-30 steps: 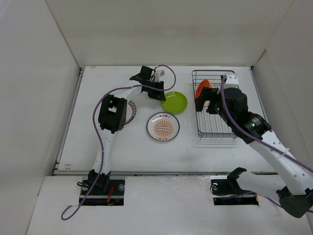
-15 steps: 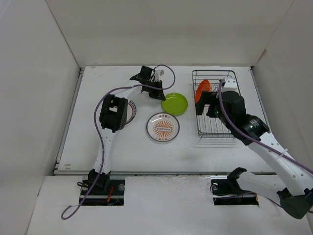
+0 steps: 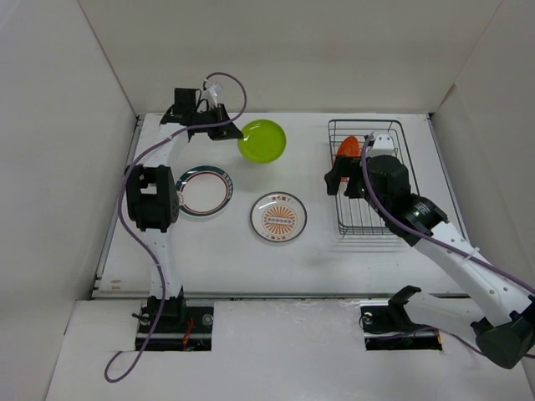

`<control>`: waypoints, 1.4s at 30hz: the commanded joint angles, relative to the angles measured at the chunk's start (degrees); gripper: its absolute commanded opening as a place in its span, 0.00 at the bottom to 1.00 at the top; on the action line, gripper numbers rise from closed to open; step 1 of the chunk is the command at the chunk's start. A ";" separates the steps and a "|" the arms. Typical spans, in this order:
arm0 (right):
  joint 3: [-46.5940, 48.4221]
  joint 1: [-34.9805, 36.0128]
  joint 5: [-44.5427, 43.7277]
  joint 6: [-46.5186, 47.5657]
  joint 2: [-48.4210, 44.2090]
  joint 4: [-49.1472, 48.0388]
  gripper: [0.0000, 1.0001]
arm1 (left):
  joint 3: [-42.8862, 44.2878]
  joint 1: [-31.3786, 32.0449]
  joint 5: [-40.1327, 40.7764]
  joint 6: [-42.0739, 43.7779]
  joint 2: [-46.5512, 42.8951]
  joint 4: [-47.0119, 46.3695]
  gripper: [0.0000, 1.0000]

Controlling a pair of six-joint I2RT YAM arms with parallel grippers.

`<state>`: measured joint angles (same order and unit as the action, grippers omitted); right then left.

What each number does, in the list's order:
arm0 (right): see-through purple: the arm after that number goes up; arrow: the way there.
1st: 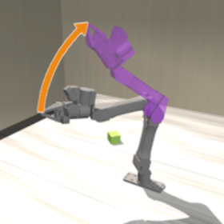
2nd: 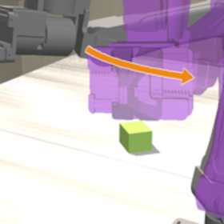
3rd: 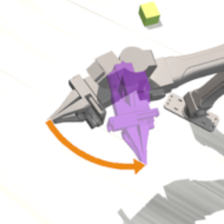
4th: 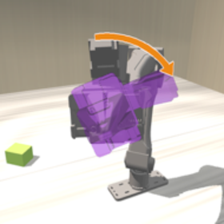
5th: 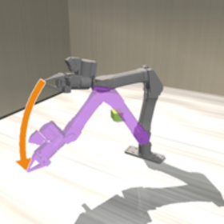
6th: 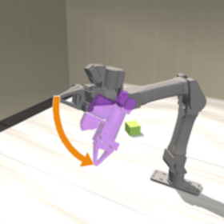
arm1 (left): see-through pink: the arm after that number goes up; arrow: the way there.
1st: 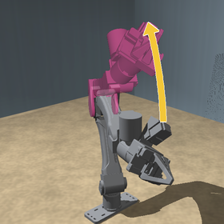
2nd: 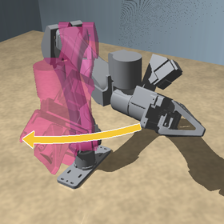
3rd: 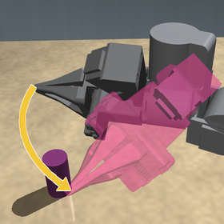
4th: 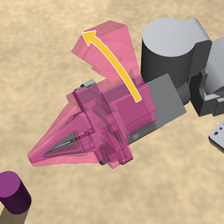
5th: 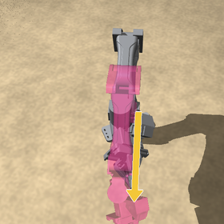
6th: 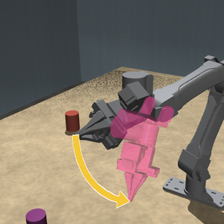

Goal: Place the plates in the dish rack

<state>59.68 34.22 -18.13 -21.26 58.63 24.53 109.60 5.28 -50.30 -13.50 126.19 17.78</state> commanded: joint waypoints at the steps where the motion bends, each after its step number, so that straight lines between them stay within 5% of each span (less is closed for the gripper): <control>1: -0.53 -0.20 4.85 3.58 -0.01 -12.55 1.00 | -4.55 0.61 -11.30 1.54 -11.30 -2.84 0.00; 8: 4.02 -5.91 20.67 5.00 8.24 -23.55 0.99 | -13.79 0.08 -19.21 0.85 -22.47 -9.95 0.00; 24: 11.16 -5.92 32.62 -2.74 21.52 -31.57 0.97 | -19.07 1.23 -19.67 -5.05 -28.90 -18.04 0.00; 27: 11.16 -5.30 32.63 -2.74 20.57 -31.57 0.97 | -18.47 1.23 -16.60 -4.35 -28.90 -17.26 0.00; 35: 4.40 -4.07 7.53 -6.77 9.94 -27.96 0.97 | -19.07 1.23 -11.92 -4.87 -28.90 -17.43 0.00; 42: 5.18 -4.60 17.39 -5.03 10.62 -30.77 0.97 | -19.07 1.23 -12.71 -5.40 -28.37 -17.96 0.00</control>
<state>63.16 29.56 -4.84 -26.65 66.65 -3.22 90.48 6.26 -61.56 -18.02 100.36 2.79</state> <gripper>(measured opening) 0.976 0.039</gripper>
